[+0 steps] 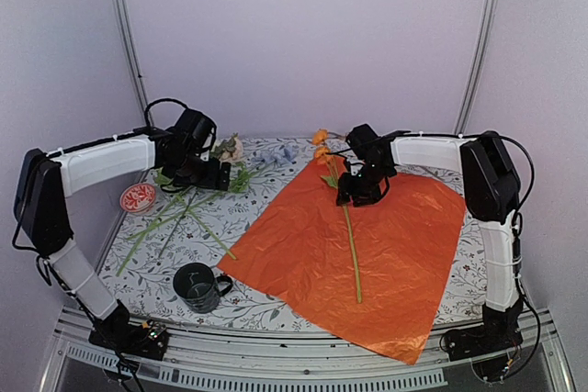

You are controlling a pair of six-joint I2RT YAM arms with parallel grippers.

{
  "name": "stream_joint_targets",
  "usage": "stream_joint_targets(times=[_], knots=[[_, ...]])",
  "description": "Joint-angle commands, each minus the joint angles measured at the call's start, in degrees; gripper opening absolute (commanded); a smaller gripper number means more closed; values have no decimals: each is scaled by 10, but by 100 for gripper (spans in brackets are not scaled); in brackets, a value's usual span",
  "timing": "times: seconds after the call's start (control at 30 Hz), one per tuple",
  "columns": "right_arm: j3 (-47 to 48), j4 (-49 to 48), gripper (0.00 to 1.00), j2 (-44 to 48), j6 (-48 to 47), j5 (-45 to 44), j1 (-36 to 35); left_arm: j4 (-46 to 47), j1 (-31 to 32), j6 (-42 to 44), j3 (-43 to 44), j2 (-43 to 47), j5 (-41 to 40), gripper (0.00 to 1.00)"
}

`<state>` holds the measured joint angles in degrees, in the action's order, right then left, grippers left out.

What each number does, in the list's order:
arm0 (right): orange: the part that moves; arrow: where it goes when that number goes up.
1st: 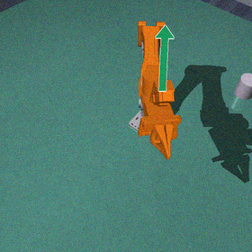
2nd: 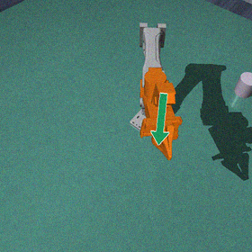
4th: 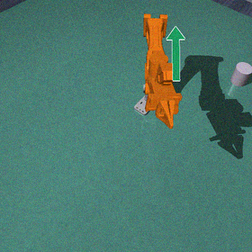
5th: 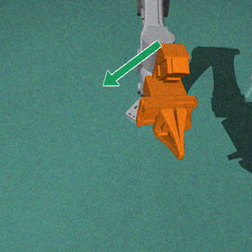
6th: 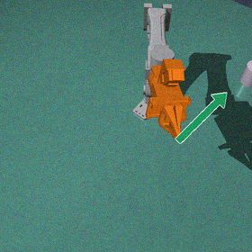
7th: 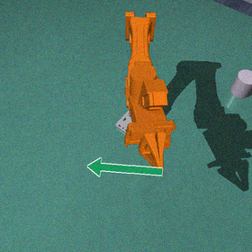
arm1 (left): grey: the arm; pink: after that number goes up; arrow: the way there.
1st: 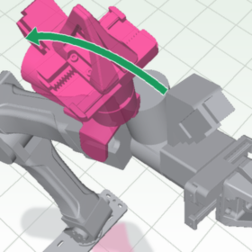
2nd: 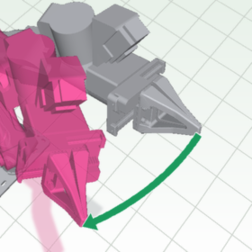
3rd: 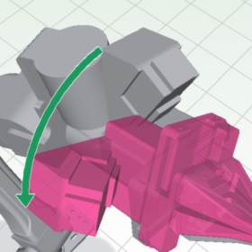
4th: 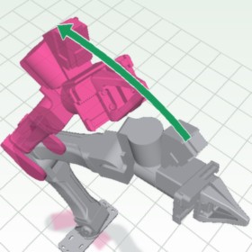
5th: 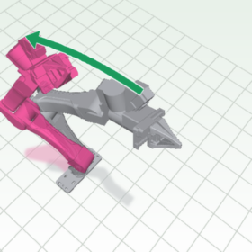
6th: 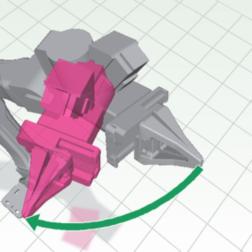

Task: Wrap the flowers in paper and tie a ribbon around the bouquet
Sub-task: Place the fake flower on the flattened wrapping paper, then pick up the fake flower from the center of the board.

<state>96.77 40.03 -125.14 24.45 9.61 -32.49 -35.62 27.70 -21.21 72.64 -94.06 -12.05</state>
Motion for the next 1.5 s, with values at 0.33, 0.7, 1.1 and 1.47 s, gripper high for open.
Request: stream_joint_targets(times=[0.33, 0.7, 1.1, 1.47], knots=[[13, 28, 62, 89, -56, -69, 0, -35, -123, 52, 85, -163, -13, 48], [-18, 34, 62, 88, -65, -64, -1, -31, -150, 67, 142, -272, 4, 32], [-21, 40, 62, 108, -77, -66, -1, -5, -142, 58, 115, -214, -45, 0], [-146, -320, 62, 305, -120, 222, -51, 266, 14, 93, -32, 120, 110, 0]])
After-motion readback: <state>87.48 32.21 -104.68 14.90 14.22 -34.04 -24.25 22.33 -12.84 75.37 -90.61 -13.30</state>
